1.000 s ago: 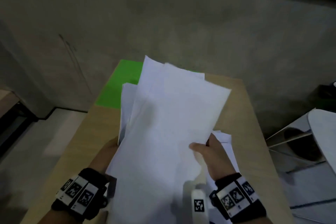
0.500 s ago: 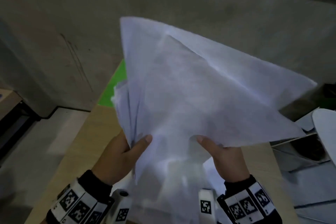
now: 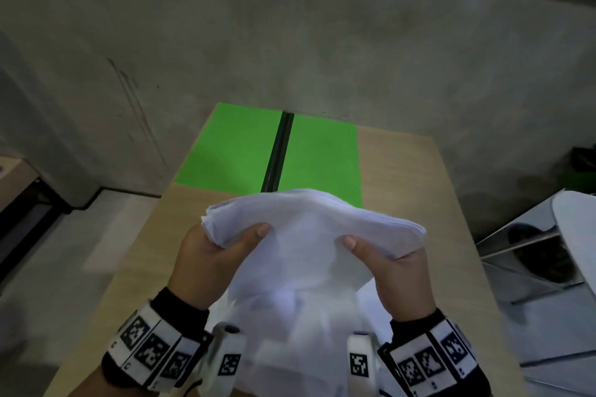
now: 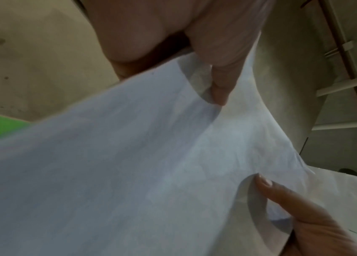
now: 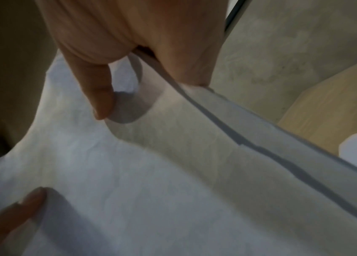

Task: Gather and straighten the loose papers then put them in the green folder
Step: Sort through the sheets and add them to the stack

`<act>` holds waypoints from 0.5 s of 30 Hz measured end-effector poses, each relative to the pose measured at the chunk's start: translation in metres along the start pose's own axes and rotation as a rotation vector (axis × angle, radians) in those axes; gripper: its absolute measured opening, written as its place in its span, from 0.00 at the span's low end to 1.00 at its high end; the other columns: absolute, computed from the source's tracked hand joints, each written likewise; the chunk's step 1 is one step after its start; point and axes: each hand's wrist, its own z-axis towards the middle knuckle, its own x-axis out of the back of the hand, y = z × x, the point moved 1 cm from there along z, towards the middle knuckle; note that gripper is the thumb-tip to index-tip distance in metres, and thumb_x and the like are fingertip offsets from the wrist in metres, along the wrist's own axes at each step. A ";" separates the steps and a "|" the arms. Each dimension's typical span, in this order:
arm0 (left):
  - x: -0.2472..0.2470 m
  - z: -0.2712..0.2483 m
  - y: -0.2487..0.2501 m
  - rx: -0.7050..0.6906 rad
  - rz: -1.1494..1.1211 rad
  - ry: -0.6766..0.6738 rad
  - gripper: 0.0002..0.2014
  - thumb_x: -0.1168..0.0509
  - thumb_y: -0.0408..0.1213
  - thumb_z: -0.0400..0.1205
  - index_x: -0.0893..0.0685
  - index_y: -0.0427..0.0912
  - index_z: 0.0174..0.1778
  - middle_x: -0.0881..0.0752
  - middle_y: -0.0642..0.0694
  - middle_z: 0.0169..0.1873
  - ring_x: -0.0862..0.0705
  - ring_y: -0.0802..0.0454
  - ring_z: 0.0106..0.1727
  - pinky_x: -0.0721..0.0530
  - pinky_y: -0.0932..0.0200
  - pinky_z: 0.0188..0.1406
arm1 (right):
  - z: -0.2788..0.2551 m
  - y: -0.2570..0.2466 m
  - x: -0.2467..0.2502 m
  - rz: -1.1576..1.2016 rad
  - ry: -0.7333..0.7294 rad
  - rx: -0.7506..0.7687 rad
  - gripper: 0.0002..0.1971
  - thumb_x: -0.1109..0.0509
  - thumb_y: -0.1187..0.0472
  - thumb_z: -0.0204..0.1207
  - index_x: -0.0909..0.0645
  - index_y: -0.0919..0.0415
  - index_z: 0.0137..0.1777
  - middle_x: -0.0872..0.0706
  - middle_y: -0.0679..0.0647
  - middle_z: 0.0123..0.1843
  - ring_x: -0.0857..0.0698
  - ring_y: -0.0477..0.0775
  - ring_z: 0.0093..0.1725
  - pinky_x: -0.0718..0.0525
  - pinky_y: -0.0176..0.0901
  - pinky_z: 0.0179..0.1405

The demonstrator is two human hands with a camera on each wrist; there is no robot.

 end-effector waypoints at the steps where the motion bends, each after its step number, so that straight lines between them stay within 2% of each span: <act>1: -0.001 -0.002 0.003 -0.027 -0.005 0.006 0.08 0.23 0.32 0.71 0.11 0.46 0.42 0.08 0.67 0.36 0.11 0.72 0.39 0.19 0.78 0.38 | -0.001 -0.004 0.000 0.012 0.002 0.022 0.11 0.19 0.63 0.56 0.09 0.62 0.40 0.06 0.53 0.40 0.09 0.52 0.40 0.13 0.43 0.42; 3: -0.003 -0.004 0.010 -0.052 -0.019 0.007 0.09 0.24 0.28 0.71 0.12 0.45 0.42 0.09 0.69 0.35 0.12 0.73 0.38 0.19 0.80 0.37 | -0.003 -0.010 0.001 0.041 0.024 0.060 0.12 0.19 0.61 0.55 0.10 0.63 0.40 0.06 0.53 0.40 0.09 0.53 0.41 0.12 0.42 0.43; 5: -0.003 -0.005 0.011 -0.047 -0.068 -0.005 0.10 0.26 0.25 0.70 0.12 0.38 0.46 0.09 0.68 0.37 0.12 0.72 0.40 0.18 0.79 0.38 | -0.004 -0.011 0.005 0.053 0.031 0.076 0.12 0.19 0.61 0.54 0.09 0.61 0.40 0.06 0.52 0.40 0.09 0.52 0.41 0.12 0.41 0.42; 7: -0.002 -0.005 0.001 -0.028 -0.089 -0.032 0.21 0.21 0.28 0.67 0.17 0.33 0.55 0.10 0.70 0.44 0.13 0.73 0.46 0.19 0.79 0.43 | -0.006 -0.006 0.007 0.057 -0.008 0.036 0.11 0.20 0.64 0.55 0.09 0.61 0.40 0.06 0.51 0.40 0.09 0.50 0.41 0.12 0.38 0.40; 8: -0.001 -0.006 -0.008 -0.003 -0.070 -0.046 0.25 0.19 0.30 0.65 0.18 0.36 0.57 0.11 0.73 0.46 0.14 0.74 0.47 0.19 0.80 0.44 | -0.007 -0.001 0.008 0.038 -0.038 -0.001 0.12 0.20 0.66 0.57 0.10 0.60 0.43 0.06 0.51 0.41 0.08 0.48 0.41 0.12 0.37 0.40; 9: -0.001 -0.008 -0.018 0.050 -0.063 -0.062 0.25 0.18 0.34 0.65 0.18 0.41 0.56 0.11 0.72 0.46 0.13 0.74 0.47 0.19 0.80 0.43 | -0.009 0.007 0.009 0.002 -0.069 -0.051 0.15 0.19 0.69 0.58 0.11 0.60 0.46 0.06 0.50 0.43 0.08 0.48 0.43 0.12 0.38 0.41; 12: -0.001 -0.015 -0.053 0.250 -0.086 -0.082 0.13 0.18 0.42 0.64 0.09 0.51 0.43 0.07 0.62 0.41 0.10 0.67 0.43 0.15 0.73 0.37 | -0.016 0.036 0.009 -0.071 -0.101 -0.227 0.19 0.19 0.71 0.63 0.14 0.54 0.52 0.06 0.46 0.47 0.09 0.46 0.48 0.12 0.38 0.46; 15: -0.001 -0.021 -0.074 0.356 -0.067 -0.069 0.22 0.23 0.51 0.58 0.11 0.51 0.49 0.07 0.58 0.46 0.09 0.61 0.48 0.12 0.67 0.41 | -0.020 0.053 0.008 -0.076 -0.068 -0.285 0.15 0.20 0.72 0.65 0.13 0.51 0.46 0.06 0.43 0.43 0.09 0.44 0.46 0.13 0.32 0.42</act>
